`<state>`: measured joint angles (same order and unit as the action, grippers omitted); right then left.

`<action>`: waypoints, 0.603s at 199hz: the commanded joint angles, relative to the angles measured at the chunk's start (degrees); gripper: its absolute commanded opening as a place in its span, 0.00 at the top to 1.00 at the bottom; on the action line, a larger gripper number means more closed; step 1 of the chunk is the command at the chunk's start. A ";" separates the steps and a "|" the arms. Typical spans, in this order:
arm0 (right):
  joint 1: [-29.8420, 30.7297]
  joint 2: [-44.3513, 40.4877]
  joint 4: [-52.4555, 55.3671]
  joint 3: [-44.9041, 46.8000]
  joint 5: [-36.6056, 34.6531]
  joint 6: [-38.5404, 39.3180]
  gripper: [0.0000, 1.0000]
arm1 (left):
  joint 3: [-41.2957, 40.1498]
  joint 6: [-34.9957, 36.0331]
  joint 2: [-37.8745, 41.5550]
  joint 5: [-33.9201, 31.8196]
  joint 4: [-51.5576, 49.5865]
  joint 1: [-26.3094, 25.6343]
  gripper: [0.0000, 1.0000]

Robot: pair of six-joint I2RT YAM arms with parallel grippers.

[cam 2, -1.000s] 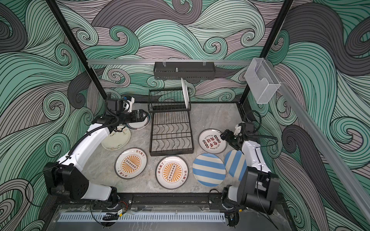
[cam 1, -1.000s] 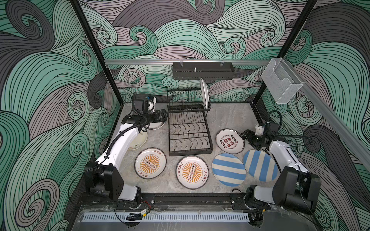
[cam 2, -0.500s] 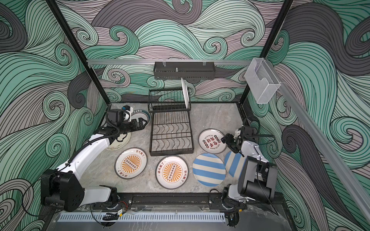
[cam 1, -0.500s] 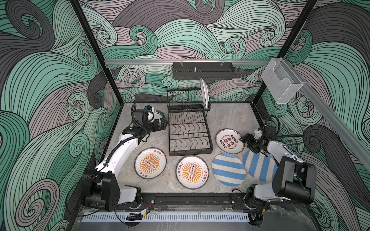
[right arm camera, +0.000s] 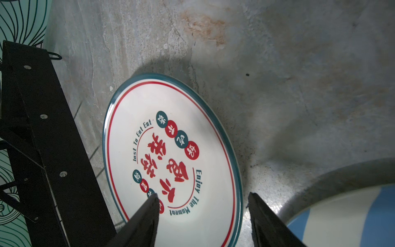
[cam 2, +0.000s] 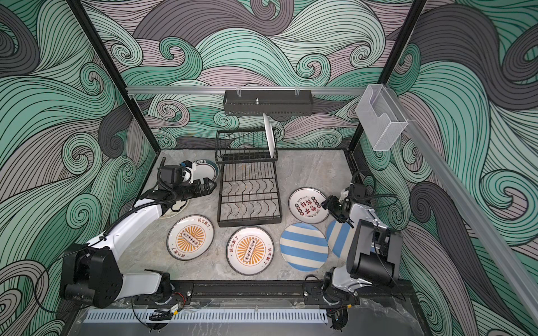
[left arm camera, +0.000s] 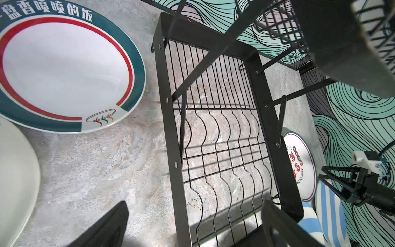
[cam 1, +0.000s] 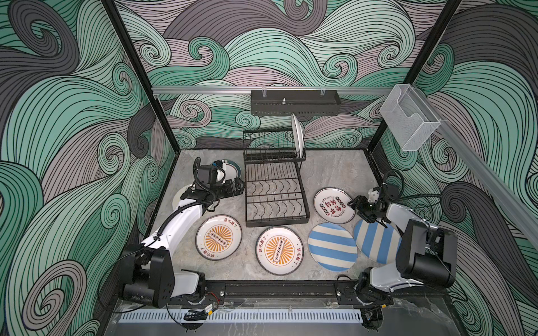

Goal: Load plates into a dish rack
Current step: Pick up the plate from the middle-right of the table.

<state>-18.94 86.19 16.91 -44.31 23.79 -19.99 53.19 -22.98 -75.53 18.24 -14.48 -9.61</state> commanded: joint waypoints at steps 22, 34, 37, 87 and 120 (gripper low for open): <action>-0.22 3.39 -1.23 0.19 -0.32 0.74 0.36 | -1.21 -0.91 0.32 2.05 1.55 0.30 0.01; -0.22 3.95 -1.48 0.17 -0.03 0.83 0.37 | -1.81 -1.19 0.22 2.41 2.05 0.37 0.01; -0.22 4.13 -1.52 0.11 0.01 0.83 0.38 | -1.99 -1.28 0.24 2.49 2.16 0.31 0.01; -0.22 6.75 -3.66 0.36 2.30 -0.14 0.46 | -4.31 -1.80 0.06 3.19 2.92 0.33 0.01; -0.22 7.62 -5.46 0.70 3.70 -1.41 0.54 | -6.10 -1.98 0.13 3.34 3.14 0.32 0.01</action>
<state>-18.94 92.88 13.08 -44.31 26.00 -20.43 48.01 -24.14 -75.53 20.27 -12.12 -9.61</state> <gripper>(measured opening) 0.478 0.987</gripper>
